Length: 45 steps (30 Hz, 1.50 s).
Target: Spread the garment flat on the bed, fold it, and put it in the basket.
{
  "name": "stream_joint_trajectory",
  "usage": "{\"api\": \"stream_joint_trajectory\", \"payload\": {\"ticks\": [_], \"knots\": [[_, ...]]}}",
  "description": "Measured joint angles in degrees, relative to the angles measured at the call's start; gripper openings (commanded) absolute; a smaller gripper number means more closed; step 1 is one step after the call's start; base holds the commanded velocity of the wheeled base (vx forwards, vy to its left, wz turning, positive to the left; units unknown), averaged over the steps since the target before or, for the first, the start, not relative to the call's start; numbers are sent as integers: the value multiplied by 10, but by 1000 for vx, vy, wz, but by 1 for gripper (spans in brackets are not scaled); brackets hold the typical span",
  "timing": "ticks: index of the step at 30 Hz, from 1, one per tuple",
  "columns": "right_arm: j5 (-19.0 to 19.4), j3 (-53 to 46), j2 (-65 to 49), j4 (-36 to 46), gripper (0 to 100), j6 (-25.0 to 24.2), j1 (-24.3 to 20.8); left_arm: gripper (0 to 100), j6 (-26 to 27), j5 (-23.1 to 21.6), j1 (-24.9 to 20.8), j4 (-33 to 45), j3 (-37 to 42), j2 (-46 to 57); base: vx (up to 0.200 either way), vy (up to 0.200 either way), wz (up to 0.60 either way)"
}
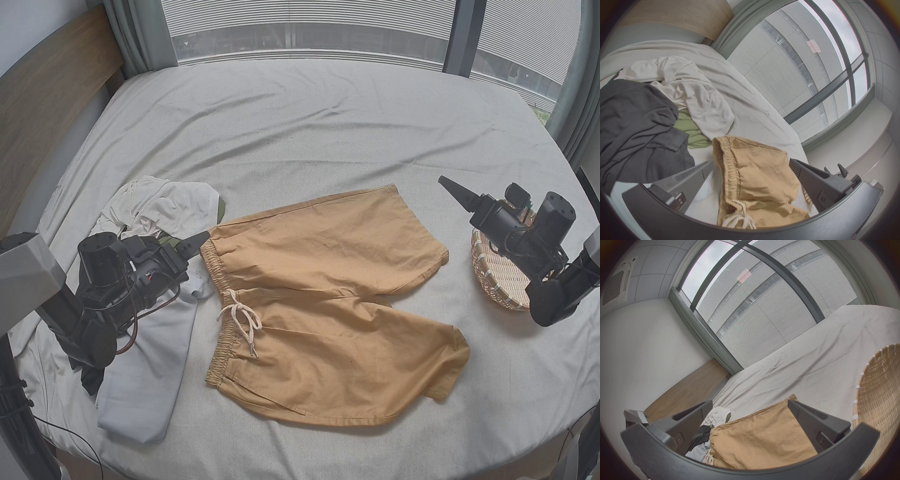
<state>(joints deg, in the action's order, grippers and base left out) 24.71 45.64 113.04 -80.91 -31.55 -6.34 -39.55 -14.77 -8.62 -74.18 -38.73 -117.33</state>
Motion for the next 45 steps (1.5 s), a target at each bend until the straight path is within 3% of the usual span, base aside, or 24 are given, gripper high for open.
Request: {"api": "stream_joint_trajectory", "payload": {"ticks": [9, 18, 30, 45], "knots": [[1, -121, -41, -27, 100, 4, -6, 100, 2, -2, -11, -69, 114, 42, 0, 0, 0], [1, -240, -59, -45, 100, 60, -7, 100, 7, -20, -24, -136, 214, 46, 0, 0, 0], [-17, -314, -22, -48, 100, 66, 50, 100, 14, -24, -63, -146, 262, 12, 0, 0, 0], [-21, -358, 24, -48, 100, -61, 51, 100, 15, -20, -77, -146, 265, -17, 0, 0, 0]]}}
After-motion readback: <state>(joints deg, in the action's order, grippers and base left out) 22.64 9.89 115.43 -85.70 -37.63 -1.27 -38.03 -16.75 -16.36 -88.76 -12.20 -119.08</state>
